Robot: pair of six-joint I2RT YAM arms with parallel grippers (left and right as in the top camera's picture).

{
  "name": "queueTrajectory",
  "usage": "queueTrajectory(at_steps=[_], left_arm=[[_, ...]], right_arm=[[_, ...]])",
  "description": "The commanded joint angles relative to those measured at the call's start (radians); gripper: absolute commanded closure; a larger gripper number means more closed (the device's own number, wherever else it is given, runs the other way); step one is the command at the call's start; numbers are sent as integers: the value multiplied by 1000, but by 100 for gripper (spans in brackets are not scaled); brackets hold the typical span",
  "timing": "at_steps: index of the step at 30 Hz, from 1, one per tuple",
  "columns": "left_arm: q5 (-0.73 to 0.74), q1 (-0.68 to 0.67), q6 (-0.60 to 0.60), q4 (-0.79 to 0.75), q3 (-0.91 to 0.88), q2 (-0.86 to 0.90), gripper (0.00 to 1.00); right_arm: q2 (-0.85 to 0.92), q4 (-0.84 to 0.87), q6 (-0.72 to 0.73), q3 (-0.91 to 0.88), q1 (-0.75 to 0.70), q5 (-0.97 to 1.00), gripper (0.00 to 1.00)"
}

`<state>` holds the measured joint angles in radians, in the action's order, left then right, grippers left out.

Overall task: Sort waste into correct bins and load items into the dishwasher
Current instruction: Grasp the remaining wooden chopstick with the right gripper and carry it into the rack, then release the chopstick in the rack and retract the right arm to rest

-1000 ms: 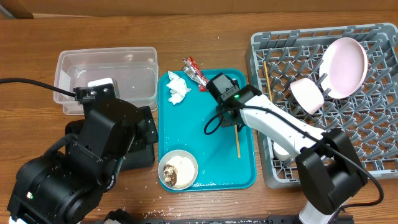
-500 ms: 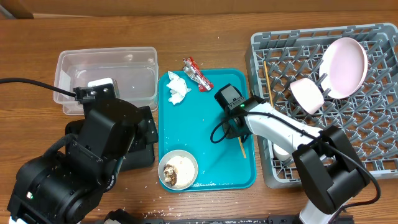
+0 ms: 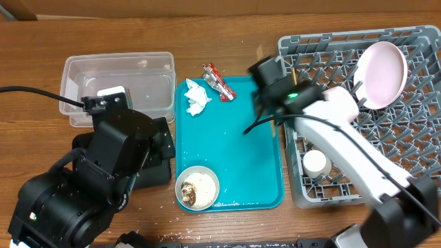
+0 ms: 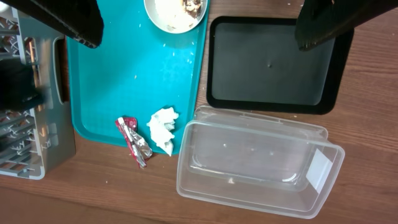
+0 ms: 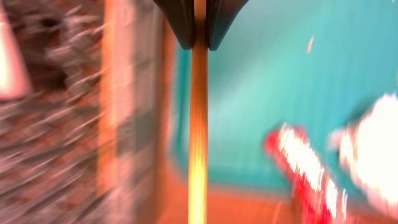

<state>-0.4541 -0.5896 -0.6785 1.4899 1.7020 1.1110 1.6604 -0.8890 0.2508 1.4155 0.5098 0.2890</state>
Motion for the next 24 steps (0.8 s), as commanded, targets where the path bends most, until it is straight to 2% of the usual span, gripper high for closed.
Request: queueTrajectory(at_steps=[1,7,12,13,16,20,24], left_arm=[[-20,-4,-9,-2,2,2,0],[-20,-4,-9,-2,2,2,0],[-20,-4,-9,-2,2,2,0],[-20,-4,-9,-2,2,2,0],[-20,-4,-9,-2,2,2,0],[-20,-4,-9,-2,2,2,0],[-20,-4,-9,-2,2,2,0]], right_arm=[[-10,18,-55,11,-95,102,96],[40,55,-248,11,-216,-11,96],[80,27,-270,11,-237,-27,96],[79,23,-270,11,-233,-46,94],[49,6,-227,26,-215,-74,64],[-60,-61,-142,82,-195,-74,58],[-198,-119,-138,132,-164,-142,55]])
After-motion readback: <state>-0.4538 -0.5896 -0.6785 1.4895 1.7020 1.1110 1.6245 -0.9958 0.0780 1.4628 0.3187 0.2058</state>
